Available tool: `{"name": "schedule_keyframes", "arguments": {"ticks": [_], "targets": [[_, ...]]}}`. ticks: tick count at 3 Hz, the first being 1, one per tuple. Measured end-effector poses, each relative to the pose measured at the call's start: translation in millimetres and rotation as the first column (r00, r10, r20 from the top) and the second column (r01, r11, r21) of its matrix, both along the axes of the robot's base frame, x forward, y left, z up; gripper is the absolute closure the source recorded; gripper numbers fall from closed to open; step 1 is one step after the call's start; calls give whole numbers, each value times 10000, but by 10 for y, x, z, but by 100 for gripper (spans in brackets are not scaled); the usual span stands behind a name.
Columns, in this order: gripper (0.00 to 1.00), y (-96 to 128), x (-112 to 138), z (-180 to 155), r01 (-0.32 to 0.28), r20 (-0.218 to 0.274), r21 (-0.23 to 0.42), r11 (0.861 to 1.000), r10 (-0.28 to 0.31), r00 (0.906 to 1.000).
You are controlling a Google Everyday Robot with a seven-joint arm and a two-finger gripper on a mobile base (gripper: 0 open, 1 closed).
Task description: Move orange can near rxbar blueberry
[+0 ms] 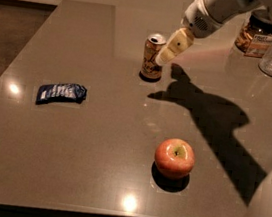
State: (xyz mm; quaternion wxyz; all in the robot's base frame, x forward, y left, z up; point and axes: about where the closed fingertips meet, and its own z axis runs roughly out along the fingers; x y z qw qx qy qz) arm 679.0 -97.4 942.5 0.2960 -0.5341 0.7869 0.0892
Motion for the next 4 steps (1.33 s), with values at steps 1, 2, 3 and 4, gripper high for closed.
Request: {"name": "schedule_keyframes", "arguments": {"ticks": [1, 2, 3, 4], "targets": [[2, 221, 115, -90, -158, -174, 305, 9994, 163, 9997], [24, 343, 112, -156, -313, -349, 364, 9988, 326, 9989], [47, 423, 52, -178, -558, -487, 449, 9974, 579, 9971], [78, 674, -178, -27, -1417, -365, 756, 9870, 1448, 9888]]}}
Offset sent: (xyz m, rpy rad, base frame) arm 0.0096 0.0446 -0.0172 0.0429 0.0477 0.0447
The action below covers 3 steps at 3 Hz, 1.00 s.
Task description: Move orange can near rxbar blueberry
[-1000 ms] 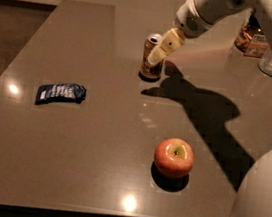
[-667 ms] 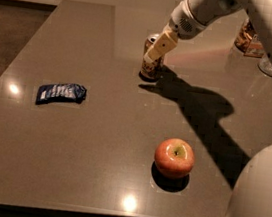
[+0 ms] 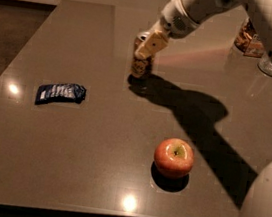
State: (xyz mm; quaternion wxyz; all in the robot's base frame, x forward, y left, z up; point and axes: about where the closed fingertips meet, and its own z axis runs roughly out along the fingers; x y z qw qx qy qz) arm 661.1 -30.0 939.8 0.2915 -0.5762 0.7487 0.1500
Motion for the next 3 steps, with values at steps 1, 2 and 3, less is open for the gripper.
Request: {"name": "schedule_keyframes", "arguments": {"ticks": [1, 2, 3], "targets": [[99, 269, -259, 135, -969, 59, 344, 9947, 967, 9953], [100, 563, -521, 147, -1857, 12, 558, 9810, 1859, 9826], [100, 795, -728, 32, -2485, -243, 630, 9666, 2504, 9678]]}}
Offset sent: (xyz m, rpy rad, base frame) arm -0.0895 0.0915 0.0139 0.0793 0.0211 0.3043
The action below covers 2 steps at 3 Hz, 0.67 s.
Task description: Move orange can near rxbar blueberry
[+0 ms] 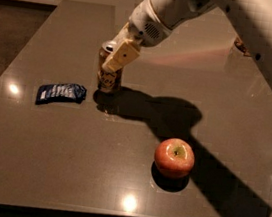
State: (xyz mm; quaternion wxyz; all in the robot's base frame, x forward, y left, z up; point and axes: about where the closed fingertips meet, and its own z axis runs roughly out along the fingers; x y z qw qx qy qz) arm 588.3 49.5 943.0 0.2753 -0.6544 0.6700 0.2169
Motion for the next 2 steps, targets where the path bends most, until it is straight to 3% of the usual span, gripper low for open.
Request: {"name": "schedule_keyframes", "arguments": {"ticks": [2], "targets": [[51, 196, -170, -210, -504, 295, -389, 9980, 516, 9982]]}}
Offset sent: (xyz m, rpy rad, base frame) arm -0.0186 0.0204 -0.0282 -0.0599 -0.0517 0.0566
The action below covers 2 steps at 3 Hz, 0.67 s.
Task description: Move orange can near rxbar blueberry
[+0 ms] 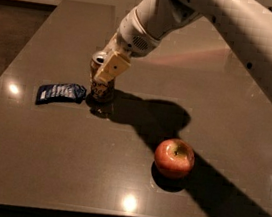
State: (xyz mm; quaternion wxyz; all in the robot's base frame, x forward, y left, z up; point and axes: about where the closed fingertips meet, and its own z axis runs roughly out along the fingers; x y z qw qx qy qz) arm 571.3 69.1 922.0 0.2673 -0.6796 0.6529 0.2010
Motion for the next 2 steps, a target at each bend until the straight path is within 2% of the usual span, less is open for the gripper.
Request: {"name": "schedule_keyframes", "arguments": {"ticks": [2], "targets": [[5, 28, -9, -14, -51, -40, 0, 10000, 51, 10000]]}}
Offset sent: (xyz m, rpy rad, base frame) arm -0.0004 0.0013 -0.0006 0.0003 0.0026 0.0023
